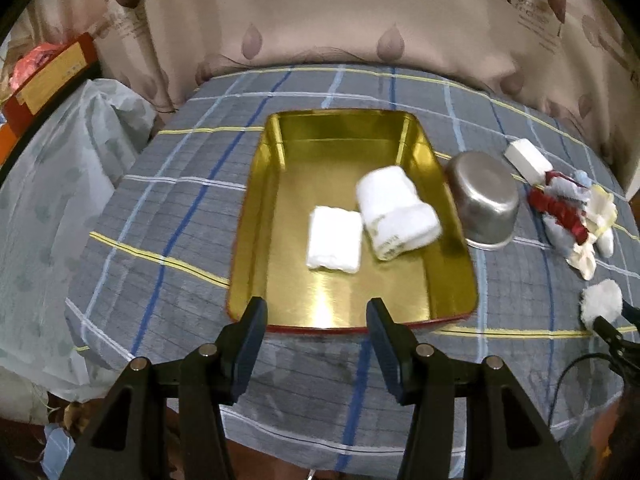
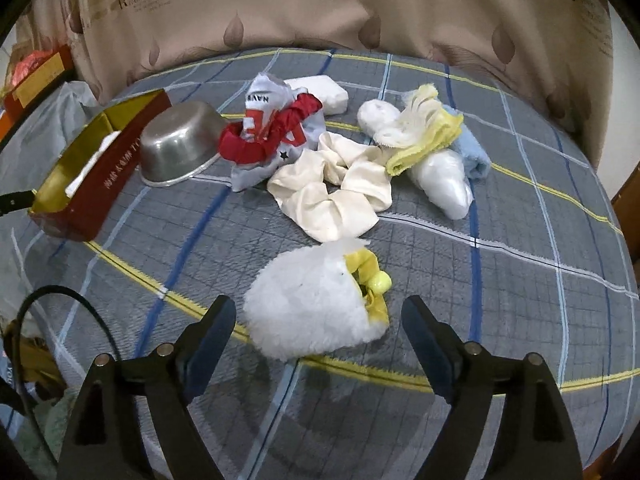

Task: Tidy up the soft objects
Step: 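Move right tool to fluffy white plush with yellow trim and grasp it, then grasp red-and-white sock with left tool while right holds the plush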

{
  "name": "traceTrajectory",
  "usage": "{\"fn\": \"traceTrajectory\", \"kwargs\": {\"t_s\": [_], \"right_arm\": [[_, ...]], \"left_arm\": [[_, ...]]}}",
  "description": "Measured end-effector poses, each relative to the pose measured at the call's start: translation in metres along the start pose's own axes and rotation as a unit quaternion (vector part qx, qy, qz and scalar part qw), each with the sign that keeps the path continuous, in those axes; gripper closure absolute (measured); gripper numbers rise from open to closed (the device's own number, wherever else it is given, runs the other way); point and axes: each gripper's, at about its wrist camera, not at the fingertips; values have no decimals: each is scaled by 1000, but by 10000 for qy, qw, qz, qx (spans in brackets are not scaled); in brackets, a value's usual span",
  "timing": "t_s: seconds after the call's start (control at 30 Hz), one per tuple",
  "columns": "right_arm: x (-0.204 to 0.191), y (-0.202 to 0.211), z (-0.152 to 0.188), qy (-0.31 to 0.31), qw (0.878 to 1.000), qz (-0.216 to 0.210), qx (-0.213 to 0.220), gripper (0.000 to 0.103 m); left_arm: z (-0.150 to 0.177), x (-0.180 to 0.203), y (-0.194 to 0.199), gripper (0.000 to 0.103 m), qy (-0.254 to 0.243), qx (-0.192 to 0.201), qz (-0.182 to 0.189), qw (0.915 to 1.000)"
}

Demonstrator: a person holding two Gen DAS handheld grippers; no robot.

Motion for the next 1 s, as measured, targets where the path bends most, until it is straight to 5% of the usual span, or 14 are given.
{"fn": "traceTrajectory", "kwargs": {"t_s": [0.27,0.73,1.0], "right_arm": [[2,-14,-1,-67,10000,-70,18,21],[11,-15,1,-257,9994,-212,-33,56],[35,1,9,-507,9986,35,145,59]], "left_arm": [[-4,33,-1,50,-334,-37,221,9992],[-19,128,-18,50,-1036,-143,924,9902],[-33,186,-18,50,-1367,-30,1388,9808]]}}
Point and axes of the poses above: each gripper's, at about its wrist camera, not at the fingertips, and y roughly against the way its jaws point, x to its right, z to its underside, and after that the axes turned 1 degree about -y, right-handed
